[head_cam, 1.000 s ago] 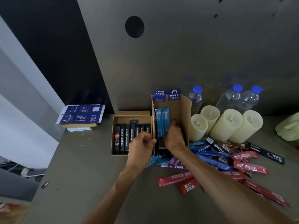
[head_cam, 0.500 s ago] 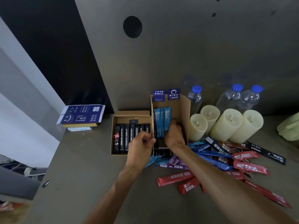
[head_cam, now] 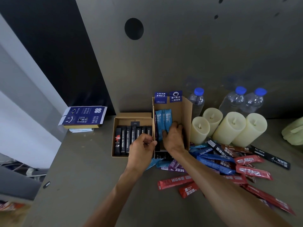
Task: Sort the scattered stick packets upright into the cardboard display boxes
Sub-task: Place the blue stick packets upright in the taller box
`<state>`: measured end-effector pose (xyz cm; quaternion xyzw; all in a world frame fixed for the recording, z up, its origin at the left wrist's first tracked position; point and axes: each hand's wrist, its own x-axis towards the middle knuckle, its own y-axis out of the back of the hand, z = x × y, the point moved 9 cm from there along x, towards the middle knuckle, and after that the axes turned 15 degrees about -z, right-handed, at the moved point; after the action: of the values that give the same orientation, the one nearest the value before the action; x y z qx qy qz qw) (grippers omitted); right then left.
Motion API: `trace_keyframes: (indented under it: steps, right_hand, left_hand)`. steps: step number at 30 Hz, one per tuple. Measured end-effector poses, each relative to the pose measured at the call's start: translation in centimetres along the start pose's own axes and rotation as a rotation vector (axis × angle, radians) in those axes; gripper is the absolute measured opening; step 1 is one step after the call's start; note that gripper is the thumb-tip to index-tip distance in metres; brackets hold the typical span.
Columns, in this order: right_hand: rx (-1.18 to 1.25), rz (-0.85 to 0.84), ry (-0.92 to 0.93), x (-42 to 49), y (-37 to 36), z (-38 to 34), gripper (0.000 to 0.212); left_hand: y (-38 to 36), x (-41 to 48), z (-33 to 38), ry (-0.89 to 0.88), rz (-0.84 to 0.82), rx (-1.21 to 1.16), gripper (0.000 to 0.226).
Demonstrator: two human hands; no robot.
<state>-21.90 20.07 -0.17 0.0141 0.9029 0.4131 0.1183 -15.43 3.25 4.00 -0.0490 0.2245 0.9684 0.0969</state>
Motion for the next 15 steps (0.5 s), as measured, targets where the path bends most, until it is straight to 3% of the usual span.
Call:
trace_keyframes:
  steps: [15]
  right_hand:
    - [-0.068,0.004,0.009,-0.56,0.62,0.18,0.042]
  left_hand:
    - [0.04,-0.18,0.21,0.002,0.001,0.009,0.005]
